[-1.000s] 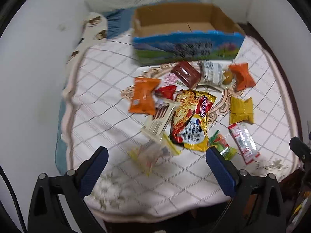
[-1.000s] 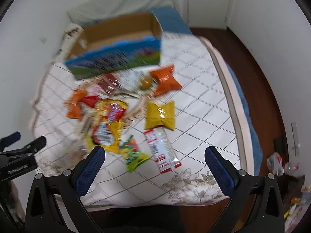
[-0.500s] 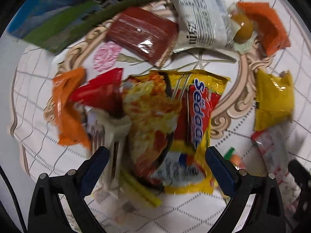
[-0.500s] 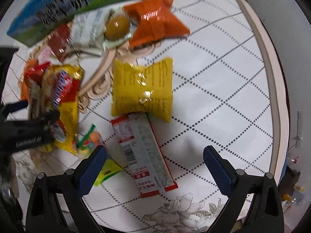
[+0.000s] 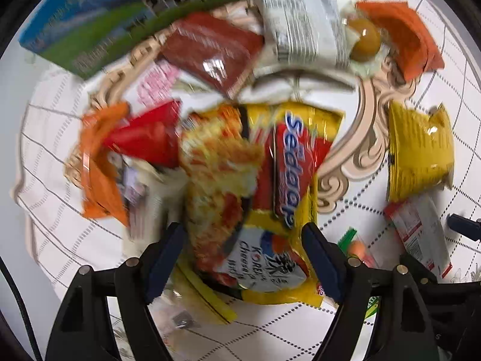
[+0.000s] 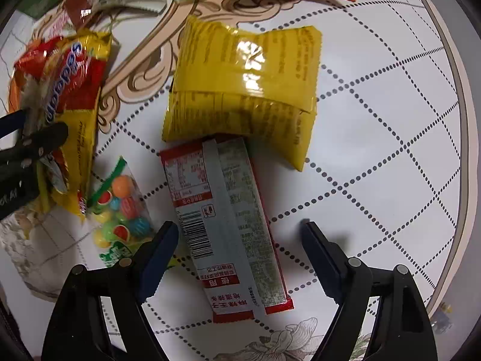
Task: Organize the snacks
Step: 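Grasp the yellow Sedaap noodle pack with the left tool while the right tool grasps the red-white stick packet, then carry both packets into the cardboard box and open both tools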
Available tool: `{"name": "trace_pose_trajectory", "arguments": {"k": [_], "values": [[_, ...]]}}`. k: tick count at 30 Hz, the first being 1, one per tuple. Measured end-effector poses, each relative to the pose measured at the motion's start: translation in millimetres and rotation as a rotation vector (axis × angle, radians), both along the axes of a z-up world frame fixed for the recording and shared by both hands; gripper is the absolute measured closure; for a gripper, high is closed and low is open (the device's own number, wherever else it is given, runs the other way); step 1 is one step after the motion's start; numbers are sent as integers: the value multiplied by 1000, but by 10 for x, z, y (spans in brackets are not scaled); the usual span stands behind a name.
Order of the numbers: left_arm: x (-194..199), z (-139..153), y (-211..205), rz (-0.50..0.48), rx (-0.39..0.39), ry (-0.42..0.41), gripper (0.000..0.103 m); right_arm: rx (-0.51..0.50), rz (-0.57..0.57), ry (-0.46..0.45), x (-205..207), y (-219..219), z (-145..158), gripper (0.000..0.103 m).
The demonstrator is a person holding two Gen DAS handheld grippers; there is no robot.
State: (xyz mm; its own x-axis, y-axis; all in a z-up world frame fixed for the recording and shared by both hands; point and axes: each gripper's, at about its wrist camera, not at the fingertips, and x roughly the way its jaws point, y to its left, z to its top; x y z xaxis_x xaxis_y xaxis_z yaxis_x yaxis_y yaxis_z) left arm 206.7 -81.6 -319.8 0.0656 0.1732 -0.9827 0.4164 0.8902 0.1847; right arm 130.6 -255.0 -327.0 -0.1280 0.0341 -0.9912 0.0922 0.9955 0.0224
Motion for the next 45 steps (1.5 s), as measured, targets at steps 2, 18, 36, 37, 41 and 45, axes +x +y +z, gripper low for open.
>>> {"name": "trace_pose_trajectory", "arguments": {"k": [2, 18, 36, 37, 41, 45], "values": [[-1, -137, 14, 5, 16, 27, 23, -17, 10, -3, -12, 48, -76, 20], [110, -379, 364, 143, -52, 103, 14, 89, -171, 51, -294, -199, -54, 36], [135, 156, 686, 97, -163, 17, 17, -30, -151, -32, -585, 144, 210, 56], [119, 239, 695, 93, -168, 15, 17, -16, -168, -42, -624, 144, 273, 56], [225, 502, 865, 78, -204, 2, 17, 52, -226, -97, -740, 112, 611, 56], [309, 828, 972, 75, -229, -30, 17, 84, -244, -168, -588, 174, 940, 56]]}}
